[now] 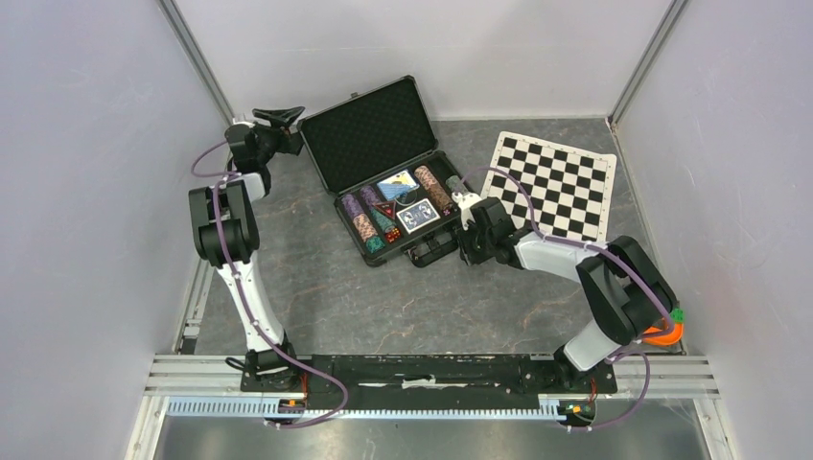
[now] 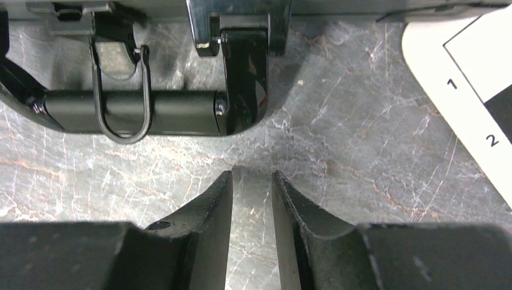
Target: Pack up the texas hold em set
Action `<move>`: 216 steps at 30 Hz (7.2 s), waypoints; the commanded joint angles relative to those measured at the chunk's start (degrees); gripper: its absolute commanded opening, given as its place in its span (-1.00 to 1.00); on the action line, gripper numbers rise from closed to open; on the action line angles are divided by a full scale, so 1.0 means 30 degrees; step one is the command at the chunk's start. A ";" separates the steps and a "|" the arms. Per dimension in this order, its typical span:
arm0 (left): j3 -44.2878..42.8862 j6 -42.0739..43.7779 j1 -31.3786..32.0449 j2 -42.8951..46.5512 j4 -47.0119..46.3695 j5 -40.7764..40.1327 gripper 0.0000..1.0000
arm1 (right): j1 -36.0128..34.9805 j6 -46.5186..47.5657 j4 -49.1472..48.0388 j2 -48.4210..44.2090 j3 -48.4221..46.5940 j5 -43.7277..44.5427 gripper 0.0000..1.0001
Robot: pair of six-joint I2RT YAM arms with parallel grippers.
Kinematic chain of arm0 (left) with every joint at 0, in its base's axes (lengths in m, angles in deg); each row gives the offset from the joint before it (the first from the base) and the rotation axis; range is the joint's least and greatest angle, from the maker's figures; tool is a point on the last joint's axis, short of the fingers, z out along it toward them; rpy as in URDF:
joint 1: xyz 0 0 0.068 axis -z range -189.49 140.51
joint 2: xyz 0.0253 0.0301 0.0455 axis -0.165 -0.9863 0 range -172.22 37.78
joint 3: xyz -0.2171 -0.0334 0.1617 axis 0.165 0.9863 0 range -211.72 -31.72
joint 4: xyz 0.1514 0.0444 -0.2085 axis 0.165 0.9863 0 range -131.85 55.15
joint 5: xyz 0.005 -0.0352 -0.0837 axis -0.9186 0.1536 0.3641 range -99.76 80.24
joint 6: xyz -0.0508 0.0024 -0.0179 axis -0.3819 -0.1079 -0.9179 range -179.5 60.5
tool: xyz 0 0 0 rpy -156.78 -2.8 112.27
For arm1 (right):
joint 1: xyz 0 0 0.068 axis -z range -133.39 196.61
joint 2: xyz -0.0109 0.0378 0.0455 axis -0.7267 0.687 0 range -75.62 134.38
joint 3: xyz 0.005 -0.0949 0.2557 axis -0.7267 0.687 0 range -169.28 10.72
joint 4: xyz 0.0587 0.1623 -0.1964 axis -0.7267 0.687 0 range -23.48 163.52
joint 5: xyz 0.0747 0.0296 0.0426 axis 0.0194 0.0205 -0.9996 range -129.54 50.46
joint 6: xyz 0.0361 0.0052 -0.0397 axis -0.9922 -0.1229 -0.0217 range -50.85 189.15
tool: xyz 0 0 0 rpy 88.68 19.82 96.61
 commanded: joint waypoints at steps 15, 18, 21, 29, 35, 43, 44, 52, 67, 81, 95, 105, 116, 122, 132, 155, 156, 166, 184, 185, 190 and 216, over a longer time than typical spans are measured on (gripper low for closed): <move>0.3844 -0.3317 0.1070 0.3118 -0.6683 0.3179 0.52 | 0.0006 -0.1024 0.0112 -0.7382 0.1581 0.0080 0.56; 0.4731 -0.3171 0.1592 0.3854 -0.7247 0.3485 0.52 | 0.0023 -0.1082 -0.0130 -0.9048 0.1902 0.0520 0.65; 0.5964 -0.3141 0.2172 0.4805 -0.8251 0.3556 0.52 | 0.0028 -0.1102 0.0050 -1.0028 0.1953 0.0771 0.66; 1.1140 -0.1135 0.3321 0.8664 -0.7886 0.3524 0.60 | 0.0026 -0.1543 0.0340 -1.1426 0.2289 0.1397 0.66; 1.3896 0.4941 0.5216 1.2449 -0.1176 0.1960 0.62 | 0.0028 -0.2134 0.0425 -1.2451 0.2404 0.2900 0.66; 1.0764 1.7811 1.1332 1.7947 1.3783 -0.9199 0.68 | 0.0072 -0.3021 -0.0047 -1.1930 0.2972 0.2718 0.60; 1.0562 1.8372 1.1736 1.8093 1.4204 -0.9565 0.65 | 0.0083 -0.3148 -0.0290 -1.1678 0.3072 0.2220 0.55; 0.8868 1.9576 1.3976 1.6257 1.5070 -1.1057 0.15 | 0.0164 -0.8250 -0.4292 -1.0117 0.5061 -0.0408 0.31; 1.0927 1.7683 1.3348 1.1594 1.3094 -0.7661 0.10 | -0.0658 -1.8869 -1.1420 -0.4118 0.6930 -0.0902 0.05; 1.2755 1.8010 1.3341 1.2481 1.1139 -0.8685 0.10 | -0.1360 -2.1421 -1.4044 -0.0783 0.6541 0.0130 -0.13; 1.2816 1.8253 1.3369 1.2716 1.1116 -0.8585 0.09 | -0.1755 -2.1487 -1.4397 0.0393 0.5123 0.0804 -0.38; 1.2577 1.8737 1.3370 1.2538 1.1459 -0.8501 0.09 | -0.1757 -2.1420 -1.4334 0.0249 0.4760 0.0804 -0.90; 1.2140 1.9557 1.3563 1.2150 1.2261 -0.8543 0.08 | -0.1774 -2.0396 -1.4048 0.1538 0.2492 0.0306 -1.00; 1.2039 1.9565 1.3550 1.1955 1.2301 -0.8374 0.09 | -0.1770 -2.0056 -1.4465 0.1871 0.2293 0.0420 -1.00; 1.1994 1.9550 1.3547 1.1832 1.2227 -0.8039 0.08 | -0.1671 -1.8682 -1.5243 0.2782 0.1569 -0.0268 -0.79; 1.1907 1.9536 1.3587 1.1553 1.2267 -0.7964 0.08 | -0.1115 -1.7553 -1.8448 0.1416 0.3117 -0.0814 -0.38; 1.1907 1.9535 1.3576 1.1556 1.2279 -0.7986 0.08 | -0.1085 -1.7541 -1.8384 0.1454 0.3079 -0.0834 -0.38; 1.1885 1.9592 1.3595 1.1535 1.2255 -0.7929 0.08 | -0.0734 -1.6995 -1.7513 0.0229 0.3485 -0.0999 -0.34; 1.1325 2.0491 1.4506 1.1428 1.3377 -0.9887 0.04 | -0.1281 -1.6968 -1.2696 -0.0433 0.3947 -0.0016 -1.00; 1.1307 2.0498 1.4484 1.1407 1.3388 -0.9876 0.04 | -0.1268 -1.7073 -1.2813 -0.0202 0.3877 -0.0065 -1.00; 1.1292 2.0495 1.4484 1.1326 1.3383 -0.9854 0.04 | -0.1367 -1.7133 -1.2585 0.0899 0.2940 -0.0041 -1.00; 1.1231 2.0561 1.4504 1.1276 1.3480 -0.9862 0.03 | -0.2068 -1.2898 -0.8183 0.1812 -0.0534 0.2724 -1.00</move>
